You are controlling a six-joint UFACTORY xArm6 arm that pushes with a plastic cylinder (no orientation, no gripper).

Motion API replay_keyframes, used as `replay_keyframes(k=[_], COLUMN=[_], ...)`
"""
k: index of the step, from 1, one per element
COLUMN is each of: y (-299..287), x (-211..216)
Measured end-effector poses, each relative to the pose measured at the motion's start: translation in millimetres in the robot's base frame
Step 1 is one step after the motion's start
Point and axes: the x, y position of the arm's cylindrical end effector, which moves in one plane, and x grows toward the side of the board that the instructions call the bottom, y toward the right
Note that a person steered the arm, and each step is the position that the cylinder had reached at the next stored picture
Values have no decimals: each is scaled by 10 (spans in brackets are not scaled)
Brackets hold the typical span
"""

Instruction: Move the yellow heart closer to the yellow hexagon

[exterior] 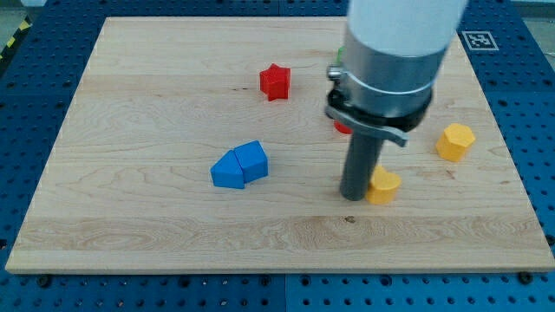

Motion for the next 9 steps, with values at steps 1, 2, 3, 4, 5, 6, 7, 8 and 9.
replay_keyframes(k=[1, 2, 3, 4, 5, 6, 7, 8, 9], y=[308, 567, 756, 755, 736, 866, 1040, 1139, 1139], x=[0, -13, -56, -100, 25, 147, 154, 64, 27])
